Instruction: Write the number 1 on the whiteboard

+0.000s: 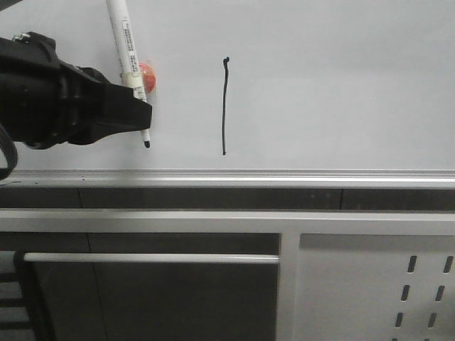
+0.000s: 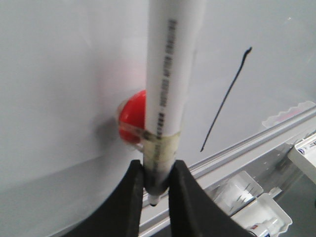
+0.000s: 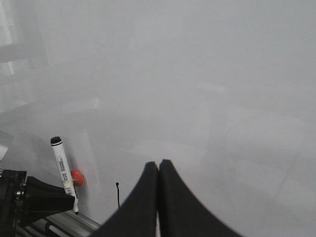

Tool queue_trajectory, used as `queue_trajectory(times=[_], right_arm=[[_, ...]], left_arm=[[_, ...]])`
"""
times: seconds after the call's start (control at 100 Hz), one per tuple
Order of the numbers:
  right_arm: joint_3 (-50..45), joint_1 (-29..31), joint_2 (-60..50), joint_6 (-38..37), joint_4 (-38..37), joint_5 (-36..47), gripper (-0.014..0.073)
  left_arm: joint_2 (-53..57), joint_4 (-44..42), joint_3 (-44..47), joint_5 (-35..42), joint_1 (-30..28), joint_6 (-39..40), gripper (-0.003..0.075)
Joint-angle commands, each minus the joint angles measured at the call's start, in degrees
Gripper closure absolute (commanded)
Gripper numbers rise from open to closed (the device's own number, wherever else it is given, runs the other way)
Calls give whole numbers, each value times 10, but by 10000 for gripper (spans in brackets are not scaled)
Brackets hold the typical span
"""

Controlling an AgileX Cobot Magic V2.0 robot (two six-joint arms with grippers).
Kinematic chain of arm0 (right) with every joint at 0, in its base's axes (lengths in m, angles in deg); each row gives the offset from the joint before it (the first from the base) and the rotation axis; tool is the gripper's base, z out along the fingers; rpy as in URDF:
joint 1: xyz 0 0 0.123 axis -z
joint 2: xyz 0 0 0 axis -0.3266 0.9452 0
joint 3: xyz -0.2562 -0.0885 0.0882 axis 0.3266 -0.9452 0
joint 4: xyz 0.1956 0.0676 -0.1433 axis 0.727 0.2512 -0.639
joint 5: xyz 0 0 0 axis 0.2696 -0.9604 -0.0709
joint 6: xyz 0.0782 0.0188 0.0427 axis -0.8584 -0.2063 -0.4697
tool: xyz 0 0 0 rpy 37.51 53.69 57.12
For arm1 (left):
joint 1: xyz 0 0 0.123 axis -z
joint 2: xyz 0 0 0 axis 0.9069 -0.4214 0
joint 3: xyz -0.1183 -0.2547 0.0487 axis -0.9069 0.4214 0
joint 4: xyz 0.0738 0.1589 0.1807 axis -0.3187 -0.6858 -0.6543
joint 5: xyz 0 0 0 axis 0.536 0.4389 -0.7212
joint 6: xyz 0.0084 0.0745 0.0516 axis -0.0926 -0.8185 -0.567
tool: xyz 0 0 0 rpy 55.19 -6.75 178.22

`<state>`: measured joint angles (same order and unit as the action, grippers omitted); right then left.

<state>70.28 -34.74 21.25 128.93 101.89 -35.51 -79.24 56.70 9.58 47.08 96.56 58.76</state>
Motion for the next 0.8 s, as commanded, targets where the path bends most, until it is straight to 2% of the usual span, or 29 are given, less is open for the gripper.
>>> queue_trajectory(times=[0.0, 0.12, 0.44, 0.79], right_arm=[[16, 2, 0, -3, -9, -25, 666], [16, 2, 0, -4, -9, -27, 666], [16, 2, 0, -4, -9, -27, 666], [16, 2, 0, -6, -9, -27, 666]], left_arm=[[18, 9, -17, 47, -15, -3, 738], [18, 9, -17, 43, -34, 2, 738], [18, 4, -17, 33, -35, 2, 738], [19, 4, -17, 30, -10, 2, 738]])
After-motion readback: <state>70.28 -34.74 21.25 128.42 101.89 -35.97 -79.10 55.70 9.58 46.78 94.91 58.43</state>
